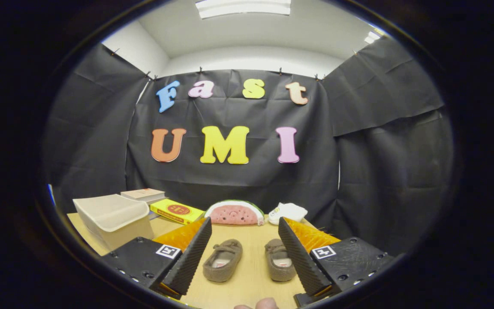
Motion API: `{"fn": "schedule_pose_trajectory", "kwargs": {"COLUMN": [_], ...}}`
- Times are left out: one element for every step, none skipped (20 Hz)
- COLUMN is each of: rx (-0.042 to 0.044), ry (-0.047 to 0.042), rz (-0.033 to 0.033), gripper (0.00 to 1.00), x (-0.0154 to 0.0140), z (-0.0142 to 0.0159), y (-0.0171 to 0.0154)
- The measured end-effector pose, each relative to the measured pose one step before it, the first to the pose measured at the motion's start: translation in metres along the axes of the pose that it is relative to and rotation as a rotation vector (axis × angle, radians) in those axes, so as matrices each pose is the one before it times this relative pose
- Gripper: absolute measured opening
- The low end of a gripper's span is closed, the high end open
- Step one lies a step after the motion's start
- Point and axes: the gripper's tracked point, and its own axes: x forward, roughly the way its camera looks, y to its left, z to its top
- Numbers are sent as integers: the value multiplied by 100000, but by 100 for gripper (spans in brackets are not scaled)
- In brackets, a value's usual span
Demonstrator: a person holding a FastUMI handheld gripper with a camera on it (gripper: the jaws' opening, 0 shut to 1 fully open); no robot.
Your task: Open the storage box then place both shoes into the box .Put the left shoe in first, then the right shoe, with the right side of both shoes facing outward in a uniform manner.
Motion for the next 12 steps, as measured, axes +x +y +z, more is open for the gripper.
{"fn": "schedule_pose_trajectory", "kwargs": {"rx": [-184, -89, -141, -81, -162, -287, -346, -183, -121, -24, 131, 407], "ry": [310, 208, 47, -39, -125, 77, 288, 272, 308, 532, 539, 196], "rz": [276, 411, 511, 347, 541, 301, 619, 572, 763, 792, 978, 1434], "gripper": [95, 95, 95, 95, 95, 95, 95, 95, 95, 95, 95, 95], "x": [65, 81, 23, 78, 102, 180, 185, 186, 174, 198, 341, 253], "z": [-123, 47, -21, 87, -28, -12, -109, -67, -98, -116, -85, 101], "y": [163, 246, 255, 206, 289, 100, 295, 272, 357, 334, 405, 517]}}
